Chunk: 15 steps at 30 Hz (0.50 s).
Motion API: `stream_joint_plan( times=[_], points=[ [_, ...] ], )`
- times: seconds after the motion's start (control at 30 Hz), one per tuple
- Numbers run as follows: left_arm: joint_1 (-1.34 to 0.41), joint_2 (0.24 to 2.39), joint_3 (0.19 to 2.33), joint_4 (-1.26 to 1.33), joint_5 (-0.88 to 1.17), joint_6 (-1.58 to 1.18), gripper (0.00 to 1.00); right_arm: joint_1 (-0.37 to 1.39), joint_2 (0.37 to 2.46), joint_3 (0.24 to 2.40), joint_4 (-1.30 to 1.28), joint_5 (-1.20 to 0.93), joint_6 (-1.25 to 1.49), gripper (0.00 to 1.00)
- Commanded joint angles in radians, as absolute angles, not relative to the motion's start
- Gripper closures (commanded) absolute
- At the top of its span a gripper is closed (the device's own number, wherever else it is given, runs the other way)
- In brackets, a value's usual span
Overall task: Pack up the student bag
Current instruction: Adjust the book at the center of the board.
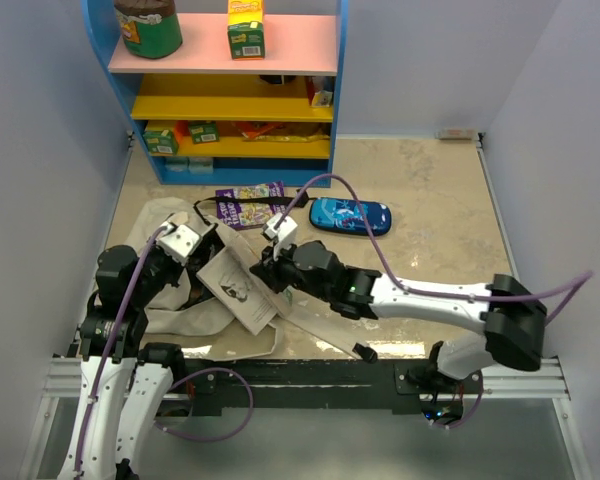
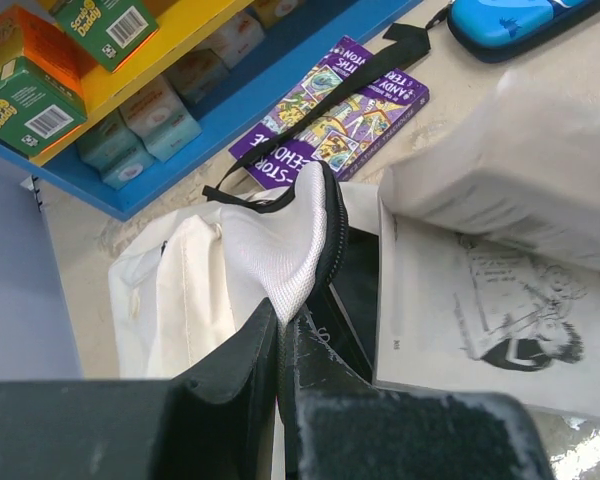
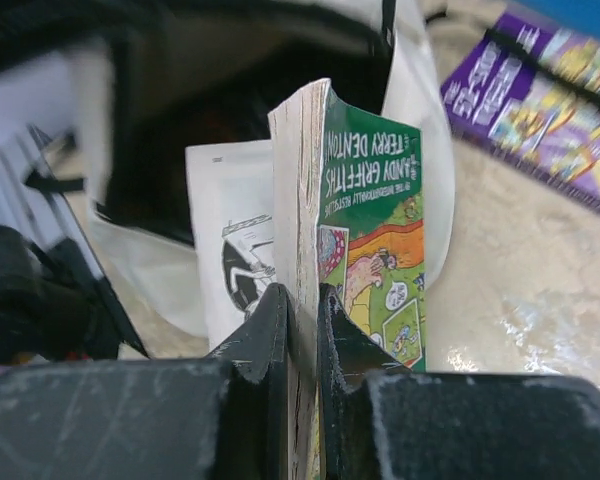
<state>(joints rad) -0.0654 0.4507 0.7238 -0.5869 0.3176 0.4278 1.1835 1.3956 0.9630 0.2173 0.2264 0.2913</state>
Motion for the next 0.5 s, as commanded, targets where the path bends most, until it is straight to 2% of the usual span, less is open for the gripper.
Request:
stream_joint_plan(
  times=[0.0, 0.2, 0.33, 0.37, 0.4, 0.43, 0.47],
  points=[
    [-0.063, 0.356, 0.764, -0.495, 0.368, 0.402, 1.00, 1.135, 1.494, 0.985, 0.462, 0.045, 0.289, 1.00],
    [-0.063, 0.376, 0.781, -0.578, 0.480, 0.446, 1.00, 1.146, 1.736, 1.175, 0.370, -0.060, 0.210, 1.00],
    [-0.063, 0.390, 0.784, -0.586, 0.495, 0.451, 1.00, 1.207, 1.867, 1.302, 0.247, -0.025, 0.130, 1.00],
    [-0.063, 0.391, 0.784, -0.586, 0.489, 0.454, 1.00, 1.216, 1.884, 1.311, 0.233, -0.015, 0.120, 0.93],
    [-0.063, 0.391, 0.782, -0.583, 0.486, 0.457, 1.00, 1.229, 1.884, 1.301, 0.241, -0.006, 0.120, 0.66],
    [-0.064, 0.391, 0.779, -0.581, 0.483, 0.457, 1.00, 1.230, 1.878, 1.287, 0.250, -0.003, 0.121, 0.53],
    [-0.063, 0.390, 0.778, -0.580, 0.482, 0.463, 1.00, 1.230, 1.852, 1.260, 0.264, 0.000, 0.127, 0.36]
  ],
)
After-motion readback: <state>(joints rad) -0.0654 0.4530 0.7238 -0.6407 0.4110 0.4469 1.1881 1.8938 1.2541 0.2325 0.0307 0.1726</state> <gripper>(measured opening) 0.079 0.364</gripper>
